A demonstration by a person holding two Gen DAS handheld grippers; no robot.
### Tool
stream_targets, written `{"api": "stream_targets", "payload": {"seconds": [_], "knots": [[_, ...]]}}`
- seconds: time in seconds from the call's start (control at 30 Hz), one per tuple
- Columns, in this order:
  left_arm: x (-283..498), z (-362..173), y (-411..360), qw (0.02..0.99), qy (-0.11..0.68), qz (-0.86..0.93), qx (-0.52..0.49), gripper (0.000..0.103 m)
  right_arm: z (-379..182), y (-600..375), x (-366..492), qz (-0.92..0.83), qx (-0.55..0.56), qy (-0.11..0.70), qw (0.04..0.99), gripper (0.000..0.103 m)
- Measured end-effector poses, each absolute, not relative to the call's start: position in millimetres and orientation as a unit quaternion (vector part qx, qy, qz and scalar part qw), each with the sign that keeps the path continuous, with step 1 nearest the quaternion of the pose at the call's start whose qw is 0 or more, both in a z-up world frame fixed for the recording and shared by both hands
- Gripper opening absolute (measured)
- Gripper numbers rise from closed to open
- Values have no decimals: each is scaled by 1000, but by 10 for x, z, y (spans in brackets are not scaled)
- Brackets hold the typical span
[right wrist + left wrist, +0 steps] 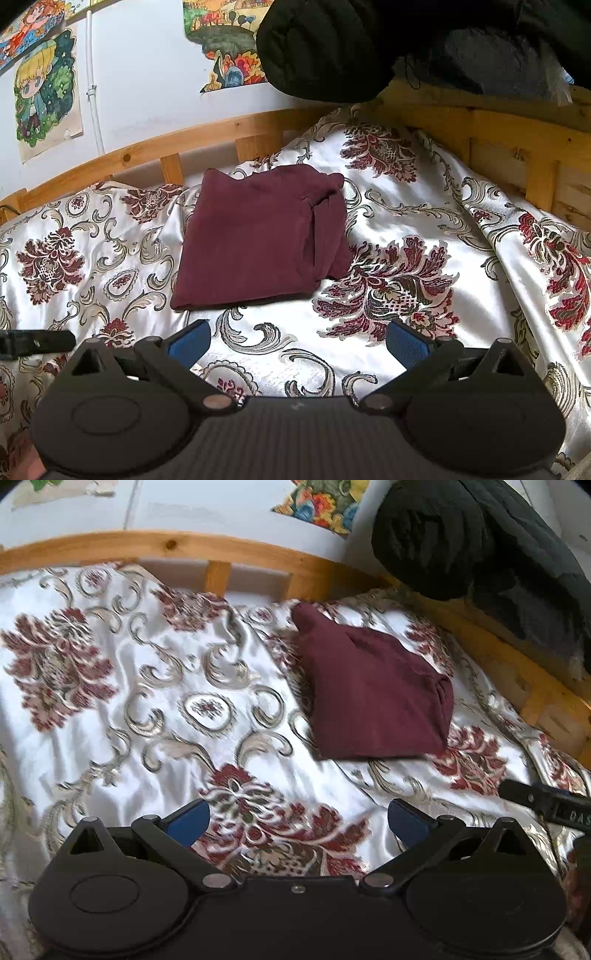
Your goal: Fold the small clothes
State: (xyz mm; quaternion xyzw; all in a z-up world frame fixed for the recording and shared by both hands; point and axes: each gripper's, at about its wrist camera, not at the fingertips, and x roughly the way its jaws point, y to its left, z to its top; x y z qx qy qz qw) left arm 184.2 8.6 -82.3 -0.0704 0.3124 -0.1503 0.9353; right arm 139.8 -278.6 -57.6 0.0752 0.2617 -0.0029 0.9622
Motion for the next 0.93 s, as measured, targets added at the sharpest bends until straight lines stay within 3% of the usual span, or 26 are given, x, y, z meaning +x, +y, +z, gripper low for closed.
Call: {"api": "stream_targets", "payload": {"seconds": [0.2,0.93], "knots": [[1765,-742,-21,956,281,-82,-1,102,-574,-2787,1425,0,75,267,961,103],[1771,-785,-1,949,301,-93,-14,102,-588,-2771,1448,2,74,278,958,103]]}}
